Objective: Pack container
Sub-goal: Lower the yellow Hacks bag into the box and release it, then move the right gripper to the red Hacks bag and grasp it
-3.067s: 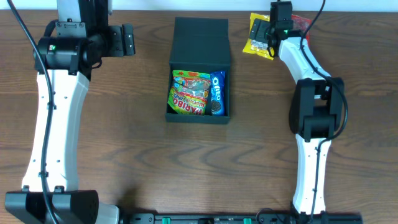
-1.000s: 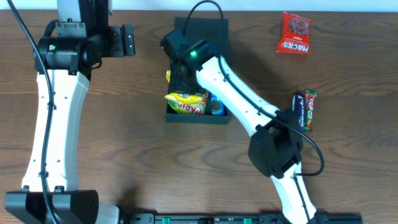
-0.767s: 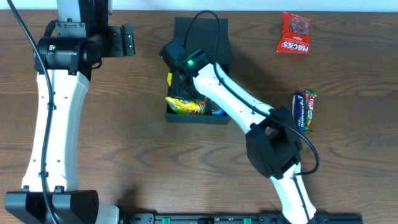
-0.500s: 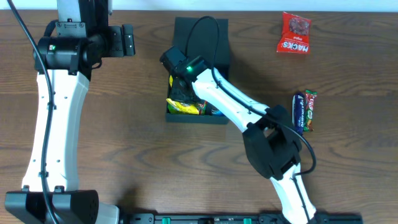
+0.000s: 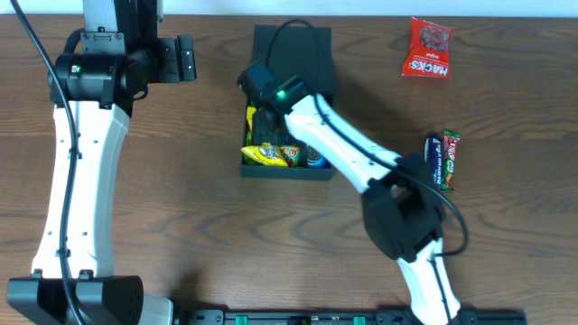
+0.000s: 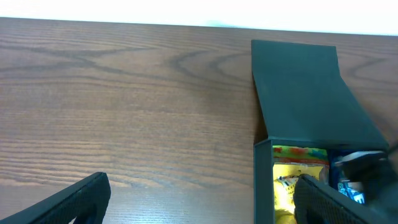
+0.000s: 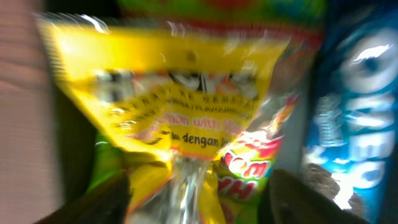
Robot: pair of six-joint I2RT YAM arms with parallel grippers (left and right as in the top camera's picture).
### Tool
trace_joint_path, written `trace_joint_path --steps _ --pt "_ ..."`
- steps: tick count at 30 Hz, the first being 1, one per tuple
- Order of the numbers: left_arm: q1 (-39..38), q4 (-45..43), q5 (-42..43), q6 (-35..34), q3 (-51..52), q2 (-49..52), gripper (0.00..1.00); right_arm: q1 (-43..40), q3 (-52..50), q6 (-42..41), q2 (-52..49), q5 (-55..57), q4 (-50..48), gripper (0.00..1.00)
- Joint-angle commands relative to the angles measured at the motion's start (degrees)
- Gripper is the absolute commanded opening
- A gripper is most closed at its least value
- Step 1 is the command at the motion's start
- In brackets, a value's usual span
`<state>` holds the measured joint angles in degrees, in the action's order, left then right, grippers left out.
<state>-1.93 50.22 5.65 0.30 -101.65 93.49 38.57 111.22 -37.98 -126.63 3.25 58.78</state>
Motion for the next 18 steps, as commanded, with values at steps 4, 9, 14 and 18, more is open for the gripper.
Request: trace_joint_path --steps 4,9,14,18 --pt "0.09 0.55 0.17 0.83 -0.24 -1.36 0.95 -7.61 3.52 8.7 14.21 6.51 -1.7 0.94" --pt "0.09 0.57 0.2 0.83 -0.24 -1.36 0.95 -18.69 3.41 14.05 15.61 13.03 -3.72 0.98" --pt "0.09 0.52 0.2 1.03 -0.24 -1.36 0.95 -27.67 3.41 22.05 11.17 13.05 -10.16 0.99" --pt "0.09 0.55 0.2 1.01 -0.24 -1.36 0.95 -33.07 3.41 26.71 5.79 12.85 -19.71 0.99"
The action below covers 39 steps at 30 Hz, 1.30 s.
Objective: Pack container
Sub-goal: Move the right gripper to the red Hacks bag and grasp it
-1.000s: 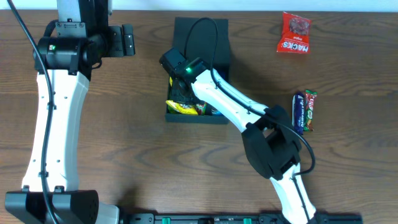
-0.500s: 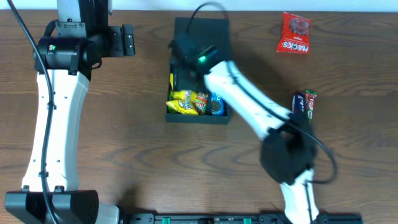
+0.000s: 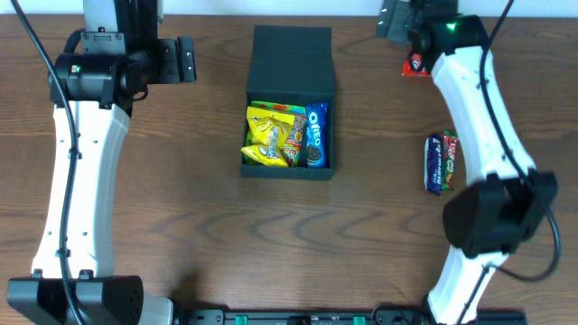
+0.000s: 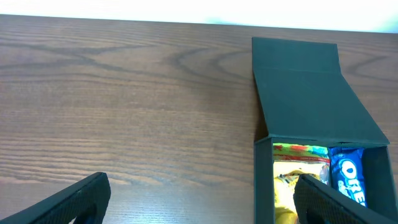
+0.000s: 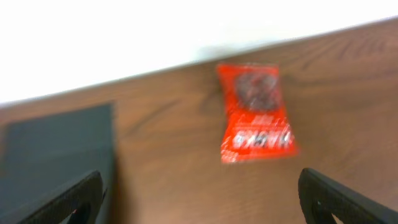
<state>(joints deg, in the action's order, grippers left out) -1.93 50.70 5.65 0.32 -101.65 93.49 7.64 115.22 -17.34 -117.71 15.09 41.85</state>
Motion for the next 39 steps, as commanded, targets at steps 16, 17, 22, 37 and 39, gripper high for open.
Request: trace_joint_path --steps 16,17,22,37,39 --pt "0.09 0.07 0.2 0.96 -0.24 -1.36 0.95 -9.53 -0.59 7.34 -25.49 1.03 -25.35 0.96" --pt "0.09 0.07 0.2 0.94 -0.24 -1.36 0.95 -9.81 -0.59 7.34 -25.73 1.01 -25.33 0.88" --pt "0.09 0.07 0.17 0.96 -0.24 -1.36 0.95 -11.39 -0.59 7.32 -25.88 0.98 -24.7 0.56" --pt "0.09 0.07 0.17 0.96 -0.24 -1.36 0.95 -12.13 -0.52 10.97 -22.25 -3.15 -18.4 0.01" --pt "0.09 0.09 0.17 0.96 -0.24 -1.36 0.95 -11.61 -0.52 12.83 -19.58 -3.13 -18.18 0.01"
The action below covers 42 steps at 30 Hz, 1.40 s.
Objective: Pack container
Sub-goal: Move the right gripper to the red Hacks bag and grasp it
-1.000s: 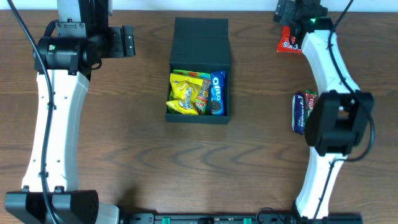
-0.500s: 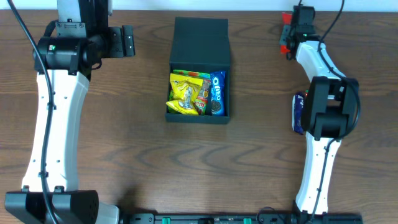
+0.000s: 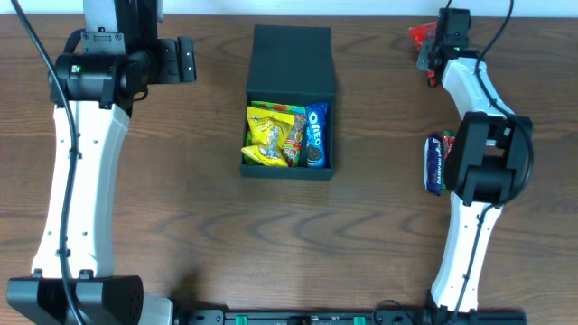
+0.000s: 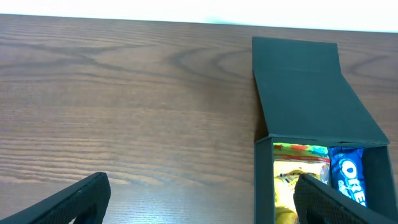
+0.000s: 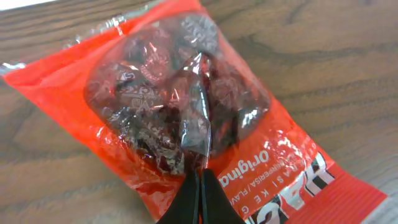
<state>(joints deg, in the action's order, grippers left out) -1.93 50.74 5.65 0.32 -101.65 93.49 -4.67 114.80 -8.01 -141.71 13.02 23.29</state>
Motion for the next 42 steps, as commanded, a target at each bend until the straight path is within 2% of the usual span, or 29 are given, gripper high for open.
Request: trace_joint_path --steps 1,7,12,15,18,19,21,23,24,33,37,42 --pt "0.09 0.04 0.17 0.96 -0.24 -1.36 0.95 1.16 -0.11 4.35 6.32 -1.07 0.55 0.01" --pt "0.09 0.07 0.17 0.96 -0.24 -1.36 0.95 5.18 -0.11 5.97 17.97 -2.99 4.26 0.01" --pt "0.09 0.11 0.17 0.96 -0.24 -1.36 0.95 11.72 -0.11 4.85 26.75 -2.56 12.57 0.01" --pt "0.09 0.68 0.17 0.96 -0.24 -1.36 0.95 14.05 -0.15 4.85 27.65 5.53 16.13 0.01" --pt "0.09 1.27 0.17 0.96 -0.24 -1.36 0.95 12.26 -0.2 4.92 25.14 5.62 17.22 0.03" --pt "0.09 1.49 0.17 0.98 -0.24 -1.36 0.95 10.97 -0.2 5.01 23.71 5.05 17.14 0.24" --pt "0.09 1.68 0.17 0.98 -0.24 -1.36 0.95 8.15 -0.2 7.85 20.72 0.72 16.04 0.51" --pt "0.09 1.68 0.17 0.98 -0.24 -1.36 0.95 5.73 -0.2 11.52 17.79 -3.93 14.73 0.92" --pt "0.09 1.66 0.17 0.98 -0.24 -1.36 0.95 4.63 -0.2 13.09 16.39 -5.31 14.1 0.99" --pt "0.04 1.77 0.37 0.83 -0.24 -1.36 0.95 -2.25 -0.2 24.44 6.12 -13.4 6.14 0.99" --pt "0.04 1.79 0.37 0.26 -0.24 -1.36 0.95 -3.65 -0.2 25.0 2.78 -18.71 4.68 0.99" --pt "0.04 1.75 0.37 -0.52 -0.24 -1.36 0.95 -4.04 -0.2 25.03 0.26 -20.2 4.68 0.99"
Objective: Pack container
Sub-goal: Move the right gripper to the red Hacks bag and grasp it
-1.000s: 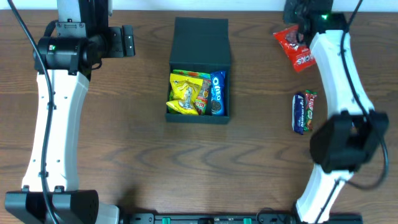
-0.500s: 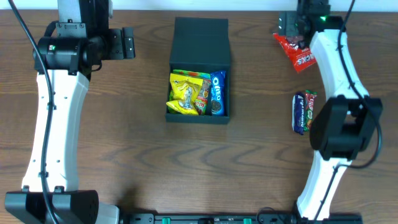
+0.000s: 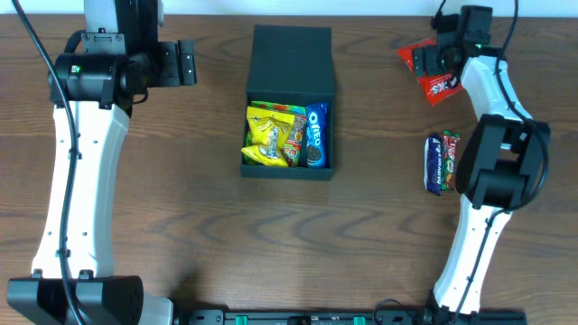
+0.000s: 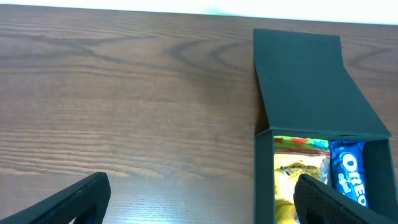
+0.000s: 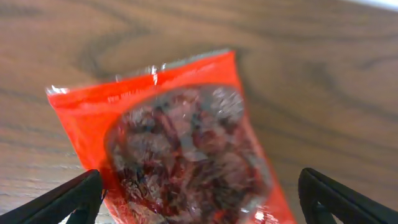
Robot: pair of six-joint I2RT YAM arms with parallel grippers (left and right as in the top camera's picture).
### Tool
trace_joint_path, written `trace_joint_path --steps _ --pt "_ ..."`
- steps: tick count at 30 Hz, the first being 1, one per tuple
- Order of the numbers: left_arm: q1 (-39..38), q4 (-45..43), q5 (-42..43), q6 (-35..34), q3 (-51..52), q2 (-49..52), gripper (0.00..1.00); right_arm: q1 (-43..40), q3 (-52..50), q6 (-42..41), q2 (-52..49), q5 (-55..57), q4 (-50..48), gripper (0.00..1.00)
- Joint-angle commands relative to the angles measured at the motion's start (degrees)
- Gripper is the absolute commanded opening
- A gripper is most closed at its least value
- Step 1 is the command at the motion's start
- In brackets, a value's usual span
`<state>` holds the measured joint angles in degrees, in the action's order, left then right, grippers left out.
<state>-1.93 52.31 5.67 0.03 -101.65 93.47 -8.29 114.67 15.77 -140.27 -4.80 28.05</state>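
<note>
The black box (image 3: 287, 171) stands open at mid-table, lid (image 3: 291, 54) laid back, holding yellow snack packets (image 3: 269, 135) and a blue Oreo pack (image 3: 315, 135). A red candy bag (image 3: 439, 86) lies askew at the back right. My right gripper (image 3: 446, 60) hovers just over it, open, its fingers (image 5: 65, 199) spread wide to either side of the red bag (image 5: 180, 143). My left gripper (image 4: 202, 199) is open and empty, left of the box (image 4: 311, 81), with the Oreo pack (image 4: 348, 171) in view.
Two candy bars (image 3: 442, 162) lie side by side at the right, beside the right arm's base link. The table's far edge runs just behind the red bag and the box lid. The left arm stretches along the left side.
My right gripper was shut with its tips on the red bag; now it is open over it. The bag has turned and lies a little nearer and further right. The left arm barely shifted.
My right gripper was first down in the box over the yellow packets. Then it was at the back right, open, with the red bag ahead. After that it was shut at the bag. Now it is open again and the bag lies turned on the table.
</note>
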Motion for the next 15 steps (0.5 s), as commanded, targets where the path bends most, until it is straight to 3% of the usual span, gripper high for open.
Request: trace_joint_path --steps 1,6,15 --pt "0.04 0.17 0.33 -0.24 -0.24 -1.33 0.95 -0.42 -0.07 1.25 -1.53 -2.36 -0.09 0.98" --pt "0.04 0.17 0.35 -0.26 -0.24 -1.33 0.95 -0.44 -0.07 1.22 -3.32 -2.34 0.0 0.9" --pt "0.04 0.22 0.33 -0.24 -0.24 -1.33 0.95 -0.11 -0.07 0.9 -3.39 -2.36 3.08 0.49"
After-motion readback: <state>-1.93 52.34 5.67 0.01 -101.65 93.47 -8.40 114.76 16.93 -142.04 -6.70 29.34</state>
